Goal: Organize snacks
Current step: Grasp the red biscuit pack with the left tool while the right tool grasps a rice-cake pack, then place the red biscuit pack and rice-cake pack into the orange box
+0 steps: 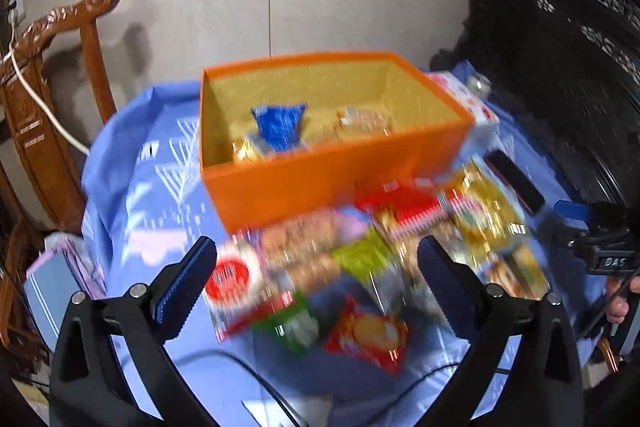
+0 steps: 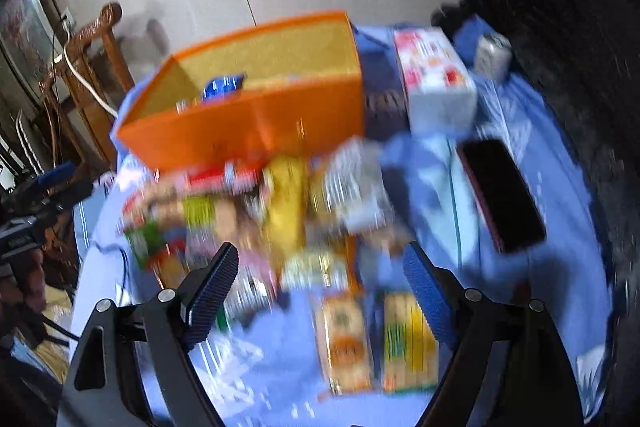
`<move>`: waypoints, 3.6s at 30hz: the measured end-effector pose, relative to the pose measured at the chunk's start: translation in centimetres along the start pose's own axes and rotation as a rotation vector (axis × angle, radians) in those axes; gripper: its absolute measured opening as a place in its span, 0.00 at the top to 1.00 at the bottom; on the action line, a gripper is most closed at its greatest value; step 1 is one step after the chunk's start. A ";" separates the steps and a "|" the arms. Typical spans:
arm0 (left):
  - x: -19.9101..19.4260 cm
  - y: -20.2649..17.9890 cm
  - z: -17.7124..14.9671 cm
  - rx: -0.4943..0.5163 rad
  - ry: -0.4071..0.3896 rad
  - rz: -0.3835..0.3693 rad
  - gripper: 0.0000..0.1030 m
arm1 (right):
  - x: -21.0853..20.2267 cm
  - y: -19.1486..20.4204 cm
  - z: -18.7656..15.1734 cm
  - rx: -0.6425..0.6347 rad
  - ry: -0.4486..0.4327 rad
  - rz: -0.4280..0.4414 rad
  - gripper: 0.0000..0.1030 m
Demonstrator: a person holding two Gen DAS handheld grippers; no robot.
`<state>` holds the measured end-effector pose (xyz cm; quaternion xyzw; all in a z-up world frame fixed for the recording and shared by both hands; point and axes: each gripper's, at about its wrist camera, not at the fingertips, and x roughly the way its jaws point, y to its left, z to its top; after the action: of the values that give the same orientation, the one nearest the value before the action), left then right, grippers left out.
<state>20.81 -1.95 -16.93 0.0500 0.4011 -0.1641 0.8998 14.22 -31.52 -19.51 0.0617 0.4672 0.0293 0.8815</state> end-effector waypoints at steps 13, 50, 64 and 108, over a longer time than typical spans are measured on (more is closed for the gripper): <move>-2.1 -2.0 -5.7 0.025 0.062 0.027 0.04 | 5.8 -0.6 -5.7 -0.044 0.135 0.019 0.47; 11.7 -7.9 -9.0 0.398 0.191 -0.107 0.23 | 7.4 -0.2 -7.3 -0.061 0.197 -0.016 0.62; 9.6 -6.9 -10.2 0.303 0.172 -0.160 0.48 | 7.8 0.5 -7.2 -0.040 0.192 -0.035 0.63; 4.6 2.9 16.9 -0.017 -0.187 0.027 0.05 | 2.9 9.0 20.2 -0.155 -0.250 0.118 0.41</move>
<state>36.57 -4.09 -9.11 0.0324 0.3162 -0.1526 0.9358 32.61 -23.98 -9.43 0.0240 0.3459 0.1090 0.9316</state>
